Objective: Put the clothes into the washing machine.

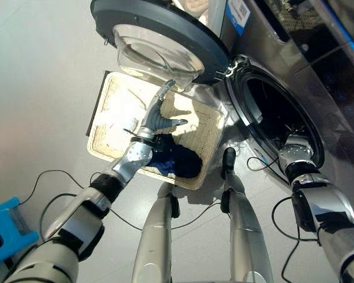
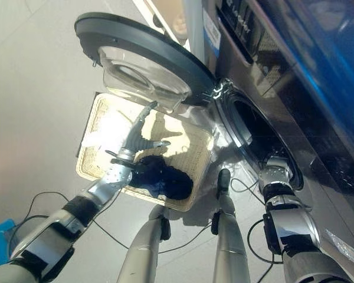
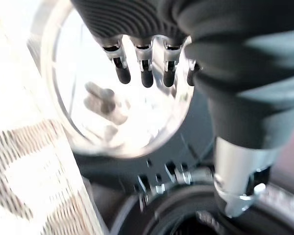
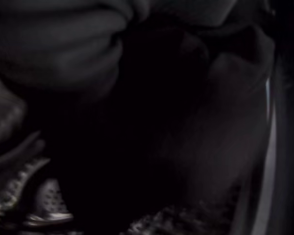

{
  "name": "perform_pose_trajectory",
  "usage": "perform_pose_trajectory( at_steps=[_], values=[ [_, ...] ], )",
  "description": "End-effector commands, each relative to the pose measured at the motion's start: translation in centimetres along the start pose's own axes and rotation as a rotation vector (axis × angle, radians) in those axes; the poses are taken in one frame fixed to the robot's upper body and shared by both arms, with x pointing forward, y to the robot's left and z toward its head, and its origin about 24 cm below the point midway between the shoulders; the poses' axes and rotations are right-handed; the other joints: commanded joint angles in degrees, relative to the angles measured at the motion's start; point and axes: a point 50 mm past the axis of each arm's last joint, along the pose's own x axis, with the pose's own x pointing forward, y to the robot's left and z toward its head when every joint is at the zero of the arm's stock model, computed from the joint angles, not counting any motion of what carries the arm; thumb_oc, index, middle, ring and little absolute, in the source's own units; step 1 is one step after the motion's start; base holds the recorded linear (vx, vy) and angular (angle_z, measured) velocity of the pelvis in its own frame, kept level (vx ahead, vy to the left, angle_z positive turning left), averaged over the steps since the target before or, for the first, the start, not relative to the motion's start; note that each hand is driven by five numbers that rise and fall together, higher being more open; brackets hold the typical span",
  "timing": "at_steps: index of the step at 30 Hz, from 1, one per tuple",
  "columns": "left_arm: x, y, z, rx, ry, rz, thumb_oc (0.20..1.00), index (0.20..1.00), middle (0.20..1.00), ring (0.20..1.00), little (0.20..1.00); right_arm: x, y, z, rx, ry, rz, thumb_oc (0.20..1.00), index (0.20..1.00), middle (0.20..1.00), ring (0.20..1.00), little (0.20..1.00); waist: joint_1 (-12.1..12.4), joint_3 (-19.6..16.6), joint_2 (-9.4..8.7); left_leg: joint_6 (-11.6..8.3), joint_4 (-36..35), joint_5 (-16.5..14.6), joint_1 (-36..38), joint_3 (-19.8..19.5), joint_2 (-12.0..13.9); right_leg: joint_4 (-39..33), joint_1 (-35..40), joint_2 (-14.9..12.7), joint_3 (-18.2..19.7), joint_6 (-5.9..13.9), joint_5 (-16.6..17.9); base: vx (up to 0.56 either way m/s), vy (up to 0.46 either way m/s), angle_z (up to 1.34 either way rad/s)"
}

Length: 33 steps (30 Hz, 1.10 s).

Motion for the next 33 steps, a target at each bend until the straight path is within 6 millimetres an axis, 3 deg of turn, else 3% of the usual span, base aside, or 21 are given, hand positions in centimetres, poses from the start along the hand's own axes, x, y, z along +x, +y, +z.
perform_pose_trajectory(
  at_steps=[1, 4, 10, 16, 19, 20, 21, 25, 33],
  values=[
    [0.7, 1.7, 1.5, -0.114, -0.075, 0.155, 1.0, 1.0, 1.0, 1.0, 1.0, 2.5, 3.3, 5.6, 0.002, -0.237, 0.036, 0.2, 0.2, 0.2, 0.2, 0.2, -0.45, -0.84, 1.42, -0.59, 1.78, -2.42, -2.29, 0.51, -3.19, 9.08, -0.68, -1.98, -5.55, 6.27, -6.07, 0.01, -0.04, 0.09],
    [0.4, 2.3, 1.4, -0.14, -0.066, 0.177, 1.0, 1.0, 1.0, 1.0, 1.0, 3.0, 3.5, 7.3, -0.055, -0.272, 0.03, 0.2, 0.2, 0.2, 0.2, 0.2, -0.36, -0.84, 1.47, -0.46, 2.16, -2.53, -2.79, 0.19, -3.29, 9.6, -1.2, -2.24, -5.63, 6.25, -6.08, 0.01, -0.024, 0.06],
    [0.1, 2.4, 1.8, -0.143, -0.075, 0.161, 1.0, 1.0, 1.0, 1.0, 1.0, 3.2, 4.4, 8.3, -0.057, -0.294, 0.055, 0.2, 0.2, 0.2, 0.2, 0.2, -0.37, -0.84, 1.48, -0.36, 2.05, -2.52, -3.14, -0.09, -3.31, 9.75, -1.67, -2.54, -5.69, 6.33, -5.96, 0.0, -0.013, 0.03],
    [0.3, 2.1, 1.9, -0.148, -0.071, 0.151, 1.0, 1.0, 1.0, 1.0, 1.0, 3.0, 4.8, 7.6, 0.056, -0.288, 0.082, 0.2, 0.2, 0.2, 0.2, 0.2, -0.43, -0.84, 1.49, -0.36, 1.72, -2.4, -3.11, -0.15, -3.24, 9.51, -1.74, -2.45, -5.55, 6.4, -5.82, 0.0, -0.006, 0.02],
    [0.6, 1.5, 1.7, -0.166, -0.04, 0.143, 1.0, 1.0, 1.0, 1.0, 1.0, 2.6, 5.4, 6.0, 0.104, -0.257, 0.09, 0.2, 0.2, 0.2, 0.2, 0.2, -0.48, -0.84, 1.7, -0.41, 1.59, -2.34, -2.94, -0.03, -3.29, 9.36, -1.7, -2.42, -5.48, 6.36, -5.77, 0.0, 0.0, 0.0],
    [0.8, 1.2, 1.6, -0.162, -0.031, 0.137, 1.0, 1.0, 1.0, 1.0, 1.0, 2.5, 5.6, 5.4, 0.092, -0.233, 0.092, 0.743, 0.743, 0.743, 0.743, 0.743, -0.54, -0.84, 1.79, -0.41, 1.5, -2.27, -2.89, -0.04, -3.29, 9.29, -1.74, -2.43, -5.41, 6.39, -5.62, 0.0, 0.0, 0.0],
    [0.8, 0.9, 1.5, -0.162, -0.021, 0.132, 1.0, 1.0, 1.0, 1.0, 1.0, 2.5, 5.9, 4.8, 0.035, -0.207, 0.095, 1.0, 1.0, 1.0, 1.0, 1.0, -0.56, -0.84, 1.8, -0.41, 1.42, -2.21, -2.84, -0.01, -3.35, 9.12, -1.67, -2.41, -5.41, 6.38, -5.54, 0.0, 0.0, 0.0],
    [0.9, 0.3, 1.2, -0.15, 0.01, 0.125, 1.0, 1.0, 1.0, 1.0, 1.0, 2.0, 7.6, 3.0, -0.112, -0.133, 0.157, 1.0, 1.0, 1.0, 1.0, 1.0, -0.51, -0.84, 1.91, -0.39, 1.1, -2.01, -2.89, 0.09, -3.5, 8.59, -1.76, -2.35, -5.5, 6.31, -5.29, -0.01, 0.027, 0.01],
    [0.4, -0.4, 0.0, -0.133, 0.083, 0.12, 1.0, 1.0, 1.0, 1.0, 1.0, 0.8, 7.8, -0.2, -0.328, -0.023, 0.203, 1.0, 1.0, 1.0, 1.0, 1.0, -0.59, -0.84, 1.45, -0.27, 1.0, -1.94, -3.45, 0.54, -3.39, 8.19, -2.26, -2.02, -5.43, 6.24, -5.13, 0.0, 0.026, 0.0]
  ],
)
